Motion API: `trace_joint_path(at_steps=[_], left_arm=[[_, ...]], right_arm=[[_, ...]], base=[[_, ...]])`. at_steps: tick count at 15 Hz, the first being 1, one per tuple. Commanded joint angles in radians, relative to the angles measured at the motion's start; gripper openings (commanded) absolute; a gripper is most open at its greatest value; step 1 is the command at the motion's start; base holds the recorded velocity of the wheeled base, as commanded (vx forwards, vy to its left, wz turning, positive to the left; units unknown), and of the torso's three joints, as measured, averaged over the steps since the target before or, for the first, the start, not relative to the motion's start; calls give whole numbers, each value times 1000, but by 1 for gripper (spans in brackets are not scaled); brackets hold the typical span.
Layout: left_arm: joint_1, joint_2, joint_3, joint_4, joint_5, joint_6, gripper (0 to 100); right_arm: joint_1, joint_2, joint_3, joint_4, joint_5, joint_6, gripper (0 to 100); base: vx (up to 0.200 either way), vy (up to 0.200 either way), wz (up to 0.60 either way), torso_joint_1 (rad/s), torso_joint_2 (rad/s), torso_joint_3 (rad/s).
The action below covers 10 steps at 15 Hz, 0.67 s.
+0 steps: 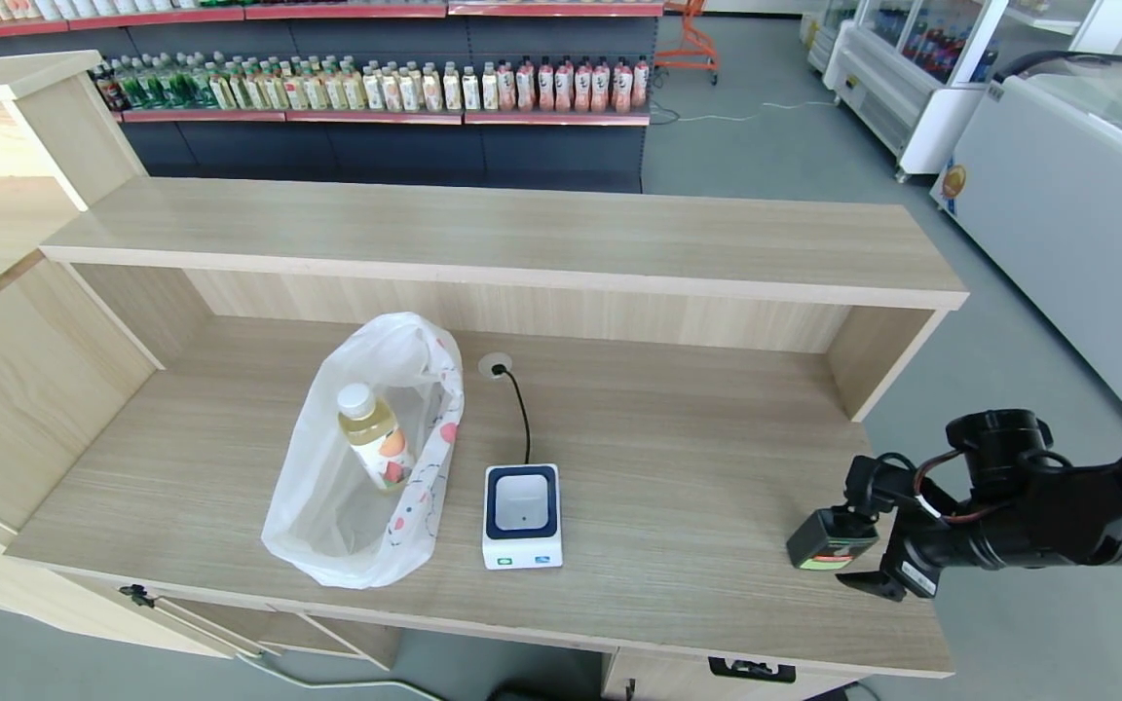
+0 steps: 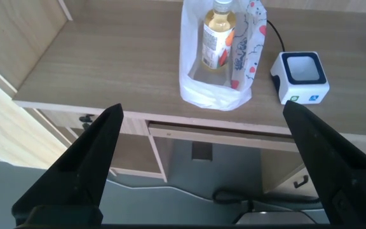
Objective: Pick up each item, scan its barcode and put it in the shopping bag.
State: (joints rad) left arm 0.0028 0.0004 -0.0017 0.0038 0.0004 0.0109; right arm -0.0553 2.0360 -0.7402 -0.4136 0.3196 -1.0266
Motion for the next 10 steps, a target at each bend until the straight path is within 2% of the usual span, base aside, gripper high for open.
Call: trace_joint_path(at_steps=[1,7,8,10], left_arm=[[0,0,0,-1,1,0,100],[0,0,0,1,1,0,100],[0,0,0,-1,0,0,100],[0,0,0,-1,0,0,100]], right_arm=[[2,23,-10,1,9,0,100],[49,69,-56,-2,46,3,100],[49,75,-61,-16,46,2,0],[49,78,-59,-24,46,0,0]], base=[[0,0,0,0,0,0],[0,0,0,0,0,0],[0,0,0,0,0,0],[0,0,0,0,0,0]])
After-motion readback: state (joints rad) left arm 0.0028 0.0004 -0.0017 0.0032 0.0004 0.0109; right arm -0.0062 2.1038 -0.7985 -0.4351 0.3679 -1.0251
